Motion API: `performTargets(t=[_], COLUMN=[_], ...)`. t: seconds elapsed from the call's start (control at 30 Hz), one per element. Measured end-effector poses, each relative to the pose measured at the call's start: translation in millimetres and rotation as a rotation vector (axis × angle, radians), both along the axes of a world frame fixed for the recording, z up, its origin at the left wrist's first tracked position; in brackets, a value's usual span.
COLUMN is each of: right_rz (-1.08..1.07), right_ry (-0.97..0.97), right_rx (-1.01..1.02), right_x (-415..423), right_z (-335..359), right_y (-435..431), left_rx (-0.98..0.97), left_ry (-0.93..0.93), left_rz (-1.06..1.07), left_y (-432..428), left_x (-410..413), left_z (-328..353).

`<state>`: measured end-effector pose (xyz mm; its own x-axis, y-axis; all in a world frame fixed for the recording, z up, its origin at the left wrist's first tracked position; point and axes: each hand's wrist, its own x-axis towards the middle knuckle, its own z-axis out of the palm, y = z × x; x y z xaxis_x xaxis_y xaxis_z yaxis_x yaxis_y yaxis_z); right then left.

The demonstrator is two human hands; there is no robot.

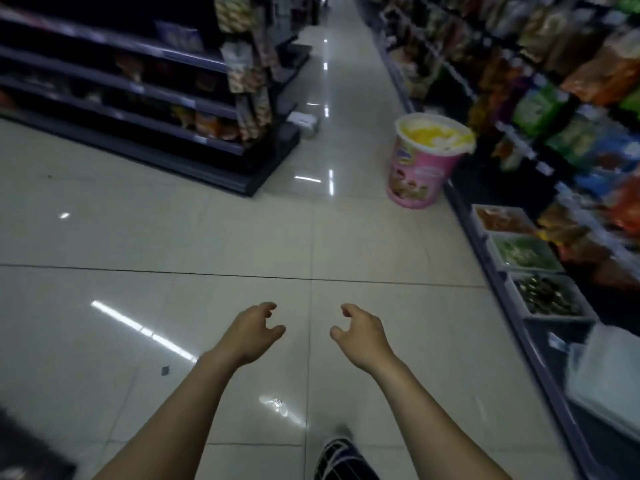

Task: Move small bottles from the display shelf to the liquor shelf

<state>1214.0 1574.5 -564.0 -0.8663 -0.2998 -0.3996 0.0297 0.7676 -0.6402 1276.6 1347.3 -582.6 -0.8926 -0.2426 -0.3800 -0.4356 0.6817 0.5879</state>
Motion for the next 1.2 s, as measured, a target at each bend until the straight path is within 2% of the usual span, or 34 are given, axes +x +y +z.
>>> performTargets(t=[0.37,0.67,0.9,1.2], right_rz=[0.375,0.688,0.756,0.722], right_ry=[0.02,0.0,0.008,0.098], right_rx=[-0.064,-0.1,-0.102,-0.108], right_x=[-242,-348,-425,-534], right_z=[-11,-11,-21,21], right_y=[-275,-518,-738,-973], left_rx=[-0.089,-0.084,-0.083,-0.112], left_ry=[0.021,0.117,0.146,0.127], left_rz=[0.425,0.73,0.771,0.694], left_y=[-229,-431,-638,-881], left_x=[-146,-213,-282,-387], left_z=[17,26,4,35])
